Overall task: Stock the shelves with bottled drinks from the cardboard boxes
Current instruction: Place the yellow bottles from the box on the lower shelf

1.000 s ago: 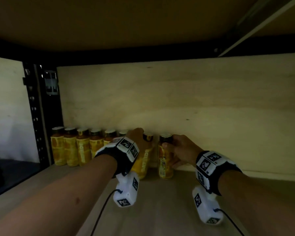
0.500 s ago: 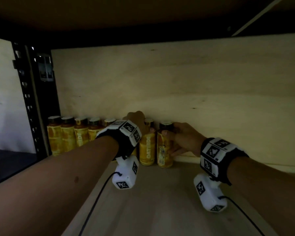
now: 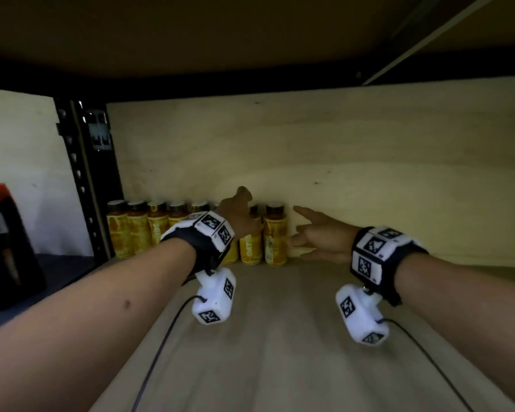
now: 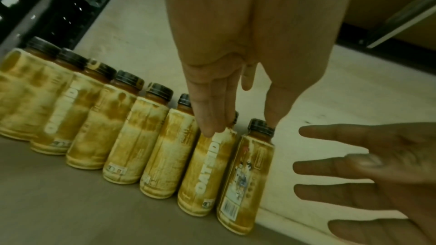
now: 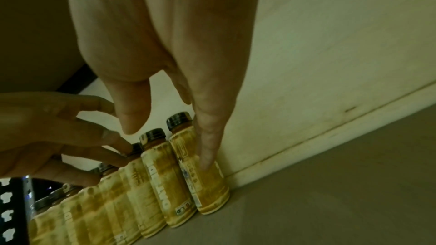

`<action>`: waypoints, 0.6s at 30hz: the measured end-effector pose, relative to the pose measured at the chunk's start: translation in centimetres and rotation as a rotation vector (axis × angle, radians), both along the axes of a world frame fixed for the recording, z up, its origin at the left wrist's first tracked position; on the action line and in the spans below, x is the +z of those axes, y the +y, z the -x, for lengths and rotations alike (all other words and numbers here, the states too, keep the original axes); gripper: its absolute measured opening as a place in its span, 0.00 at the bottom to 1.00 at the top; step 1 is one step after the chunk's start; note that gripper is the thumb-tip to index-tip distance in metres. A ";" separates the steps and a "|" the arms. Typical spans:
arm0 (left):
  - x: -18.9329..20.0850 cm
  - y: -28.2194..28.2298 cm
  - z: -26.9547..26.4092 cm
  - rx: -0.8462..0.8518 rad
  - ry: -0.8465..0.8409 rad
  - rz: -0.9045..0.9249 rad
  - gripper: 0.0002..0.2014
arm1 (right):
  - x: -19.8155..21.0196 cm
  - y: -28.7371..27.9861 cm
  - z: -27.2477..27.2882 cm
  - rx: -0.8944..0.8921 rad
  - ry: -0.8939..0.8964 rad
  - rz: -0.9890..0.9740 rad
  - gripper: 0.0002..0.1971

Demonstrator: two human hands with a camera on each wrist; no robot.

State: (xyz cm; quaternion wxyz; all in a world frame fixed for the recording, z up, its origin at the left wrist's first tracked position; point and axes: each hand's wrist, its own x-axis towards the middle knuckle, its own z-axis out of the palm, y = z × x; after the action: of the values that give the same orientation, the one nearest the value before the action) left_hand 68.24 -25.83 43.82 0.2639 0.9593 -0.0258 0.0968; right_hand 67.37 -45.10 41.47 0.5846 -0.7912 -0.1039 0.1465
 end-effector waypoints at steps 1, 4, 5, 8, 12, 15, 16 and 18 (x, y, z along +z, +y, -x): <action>0.2 -0.2 1.2 -0.014 0.015 -0.023 0.31 | 0.3 -0.2 0.7 -0.010 -0.003 0.009 0.44; 1.1 -0.9 5.7 -0.084 0.040 -0.099 0.27 | 1.2 -0.7 4.3 -0.020 -0.039 0.058 0.32; 1.3 -1.1 7.3 -0.107 0.035 -0.111 0.26 | 1.4 -0.9 6.0 -0.001 -0.056 0.103 0.25; 0.8 -2.2 12.9 -0.189 0.032 0.000 0.18 | 1.3 -2.0 11.5 0.106 -0.064 0.194 0.16; -2.6 -3.4 22.8 -0.328 0.243 0.336 0.11 | -1.1 -5.0 20.3 0.251 -0.049 0.254 0.14; -6.7 -4.5 28.3 -0.426 0.357 0.396 0.10 | -4.3 -7.5 26.3 0.307 -0.014 0.230 0.15; -8.3 -4.9 29.6 -0.442 0.389 0.426 0.10 | -5.7 -8.2 27.9 0.302 0.011 0.203 0.16; -11.8 -5.9 31.4 -0.451 0.460 0.484 0.10 | -9.1 -9.2 30.2 0.270 0.079 0.161 0.19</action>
State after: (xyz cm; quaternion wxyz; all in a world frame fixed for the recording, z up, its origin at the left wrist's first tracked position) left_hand 36.86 -31.76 31.97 0.4958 0.8364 -0.1523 -0.1774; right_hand 37.16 -54.27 32.37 0.4981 -0.8079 -0.1742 0.2624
